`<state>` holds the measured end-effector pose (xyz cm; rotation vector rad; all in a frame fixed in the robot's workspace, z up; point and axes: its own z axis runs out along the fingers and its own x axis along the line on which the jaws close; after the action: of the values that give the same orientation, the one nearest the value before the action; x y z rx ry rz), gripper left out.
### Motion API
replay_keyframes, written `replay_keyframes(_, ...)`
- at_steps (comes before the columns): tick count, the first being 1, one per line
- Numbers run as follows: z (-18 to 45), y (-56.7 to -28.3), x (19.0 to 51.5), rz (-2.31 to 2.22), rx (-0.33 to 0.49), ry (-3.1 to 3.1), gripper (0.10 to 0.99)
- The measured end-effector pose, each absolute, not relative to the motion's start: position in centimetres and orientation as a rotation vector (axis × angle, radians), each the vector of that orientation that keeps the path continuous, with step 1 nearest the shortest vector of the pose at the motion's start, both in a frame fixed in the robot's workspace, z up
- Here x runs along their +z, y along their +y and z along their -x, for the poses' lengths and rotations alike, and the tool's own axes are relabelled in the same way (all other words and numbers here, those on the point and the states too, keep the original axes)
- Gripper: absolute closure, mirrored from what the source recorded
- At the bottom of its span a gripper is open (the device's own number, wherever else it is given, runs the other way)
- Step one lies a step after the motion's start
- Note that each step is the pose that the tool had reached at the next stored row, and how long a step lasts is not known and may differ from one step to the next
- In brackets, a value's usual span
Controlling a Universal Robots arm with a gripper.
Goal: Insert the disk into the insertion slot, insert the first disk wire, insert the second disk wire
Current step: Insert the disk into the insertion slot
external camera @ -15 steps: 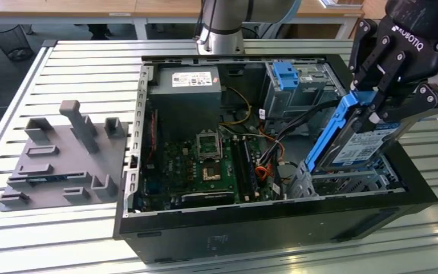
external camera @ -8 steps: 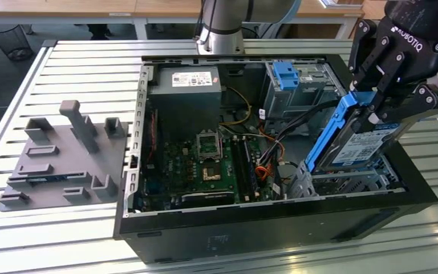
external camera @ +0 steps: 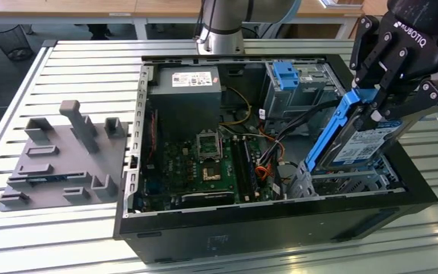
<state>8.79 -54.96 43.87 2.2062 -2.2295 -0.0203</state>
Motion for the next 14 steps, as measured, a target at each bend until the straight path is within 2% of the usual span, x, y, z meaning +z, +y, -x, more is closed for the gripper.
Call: replay_keyframes(14, -8.79, -54.96, 43.09, -2.180, -0.026, -2.250, 0.722)
